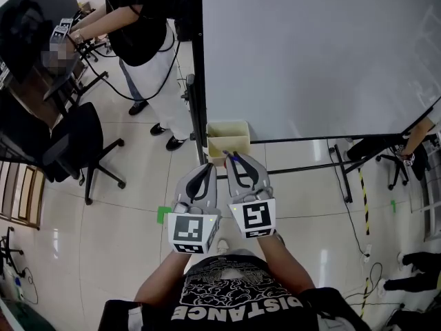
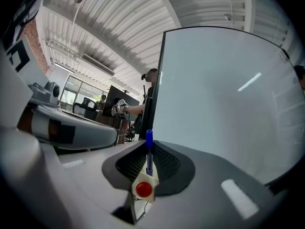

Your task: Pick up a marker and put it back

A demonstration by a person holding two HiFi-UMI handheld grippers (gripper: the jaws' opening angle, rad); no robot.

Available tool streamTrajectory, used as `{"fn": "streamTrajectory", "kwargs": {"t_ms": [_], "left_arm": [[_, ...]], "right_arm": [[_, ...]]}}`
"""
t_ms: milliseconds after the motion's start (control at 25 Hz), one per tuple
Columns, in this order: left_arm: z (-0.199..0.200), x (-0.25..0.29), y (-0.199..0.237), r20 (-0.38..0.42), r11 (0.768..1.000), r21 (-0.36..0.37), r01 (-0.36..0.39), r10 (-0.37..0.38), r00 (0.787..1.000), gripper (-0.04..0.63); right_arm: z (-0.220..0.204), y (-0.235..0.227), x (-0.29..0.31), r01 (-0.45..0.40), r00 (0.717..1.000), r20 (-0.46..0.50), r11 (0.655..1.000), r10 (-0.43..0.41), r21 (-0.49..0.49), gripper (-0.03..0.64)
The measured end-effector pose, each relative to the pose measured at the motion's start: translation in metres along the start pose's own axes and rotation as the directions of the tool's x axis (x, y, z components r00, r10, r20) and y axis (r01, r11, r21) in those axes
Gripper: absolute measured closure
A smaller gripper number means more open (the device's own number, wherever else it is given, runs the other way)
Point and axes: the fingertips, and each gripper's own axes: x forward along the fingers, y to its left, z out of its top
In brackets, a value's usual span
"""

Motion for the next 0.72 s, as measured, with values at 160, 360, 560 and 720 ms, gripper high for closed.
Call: {"fn": "streamTrajectory", "kwargs": {"t_ms": [160,360,560,720], "left_arm": [[-0.001,0.003,0.001,-0.004,1.000,0.000,-0.004,0.004,1.000,0.589],[0.000,0.006,0.004,-0.004,1.000,0.004,-0.009,0.009,1.000,0.589],[-0.002,0.008,0.006,-0.009,1.000,0.004,-0.009,0.009,1.000,0.589],[-0.002,0.008,0.006,-0.009,1.000,0.001,-0.009,0.009,1.000,0.589]], "right_arm": [[-0.010,-0.002,0.004,-0.002,1.000,-0.024,1.000,0.002,-0.003,0.578],[-0.021,-0.002,0.010,0.001,0.999,-0.046,1.000,-0.001,-0.015,0.577],[-0.028,-0.001,0.015,-0.002,0.998,-0.063,1.000,0.000,-0.021,0.577],[-0.031,0.000,0.016,-0.005,0.998,-0.070,1.000,0.003,-0.027,0.577]]}}
